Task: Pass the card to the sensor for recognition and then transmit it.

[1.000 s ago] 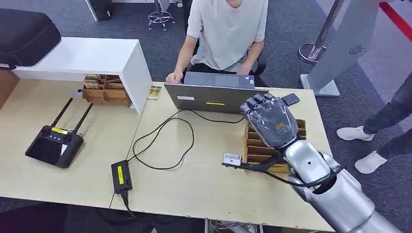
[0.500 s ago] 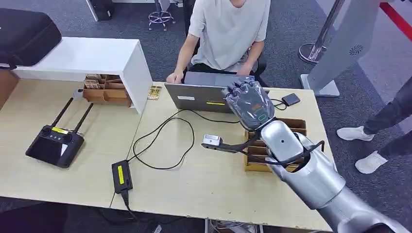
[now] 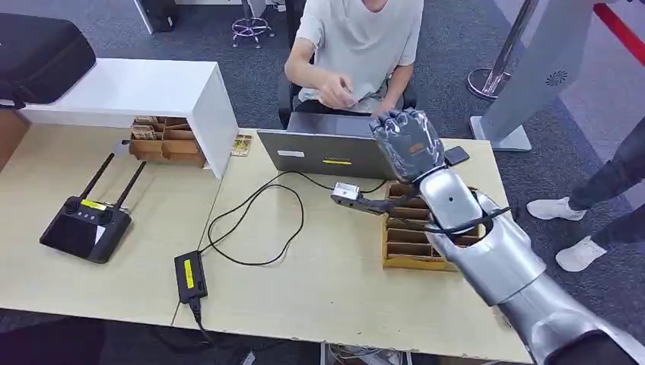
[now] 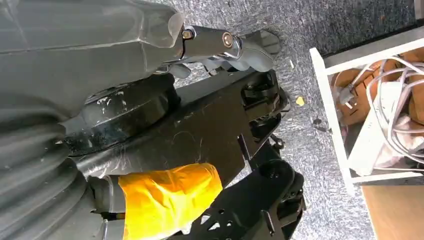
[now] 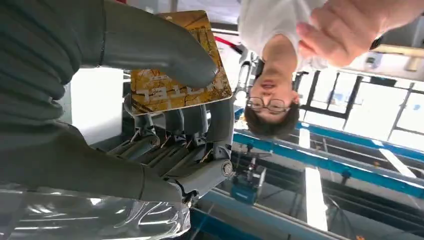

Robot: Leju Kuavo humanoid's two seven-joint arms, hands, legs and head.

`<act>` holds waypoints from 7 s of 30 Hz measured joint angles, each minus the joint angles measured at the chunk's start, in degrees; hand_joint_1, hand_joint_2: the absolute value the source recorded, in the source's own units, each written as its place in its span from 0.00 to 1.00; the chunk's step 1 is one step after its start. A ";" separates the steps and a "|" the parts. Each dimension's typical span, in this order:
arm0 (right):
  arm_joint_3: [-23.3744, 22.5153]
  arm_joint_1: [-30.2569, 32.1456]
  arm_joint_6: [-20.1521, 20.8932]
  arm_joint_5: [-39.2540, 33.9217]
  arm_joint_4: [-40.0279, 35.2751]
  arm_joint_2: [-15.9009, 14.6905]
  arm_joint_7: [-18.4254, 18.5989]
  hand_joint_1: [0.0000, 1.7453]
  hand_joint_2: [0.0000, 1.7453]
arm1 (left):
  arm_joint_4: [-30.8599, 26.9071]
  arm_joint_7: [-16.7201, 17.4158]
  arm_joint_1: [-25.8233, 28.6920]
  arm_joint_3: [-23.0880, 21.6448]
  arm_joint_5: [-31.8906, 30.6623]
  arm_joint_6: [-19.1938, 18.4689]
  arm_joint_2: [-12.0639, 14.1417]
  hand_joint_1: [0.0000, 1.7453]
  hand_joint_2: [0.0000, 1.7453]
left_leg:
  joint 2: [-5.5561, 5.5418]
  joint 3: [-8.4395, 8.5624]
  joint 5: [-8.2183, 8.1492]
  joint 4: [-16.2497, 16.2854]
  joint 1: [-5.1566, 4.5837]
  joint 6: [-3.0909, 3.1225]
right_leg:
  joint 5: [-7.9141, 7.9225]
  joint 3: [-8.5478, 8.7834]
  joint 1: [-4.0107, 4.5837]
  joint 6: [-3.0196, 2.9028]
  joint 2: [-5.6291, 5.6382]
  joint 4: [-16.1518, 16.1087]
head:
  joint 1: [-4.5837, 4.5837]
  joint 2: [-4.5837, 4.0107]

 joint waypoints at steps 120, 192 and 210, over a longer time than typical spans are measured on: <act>-3.56 23.40 30.47 -31.80 -57.31 -56.52 2.21 0.00 1.00 | 0.02 -10.62 4.97 4.92 10.62 -0.83 0.66 0.00 1.00 | 0.01 -0.10 -0.05 0.01 -0.01 0.05 | 0.03 -0.08 -0.01 0.04 0.00 -0.08 | 0.02 0.00; -1.64 41.21 1.12 -5.55 -27.89 -11.19 -2.32 0.00 1.00 | 0.00 -7.67 2.33 3.43 7.85 -1.38 0.24 0.00 1.00 | 0.09 -0.08 0.02 -0.05 0.09 -0.04 | 0.05 -0.08 0.11 -0.01 0.04 -0.05 | 0.00 0.00; -2.55 36.55 -1.03 -5.40 -18.89 -6.56 -1.07 0.00 1.00 | 0.00 -7.19 1.77 2.47 6.89 -1.60 0.00 0.00 1.00 | 0.10 -0.08 0.02 -0.04 0.09 -0.04 | 0.06 -0.08 0.10 -0.01 0.05 -0.05 | 0.02 0.00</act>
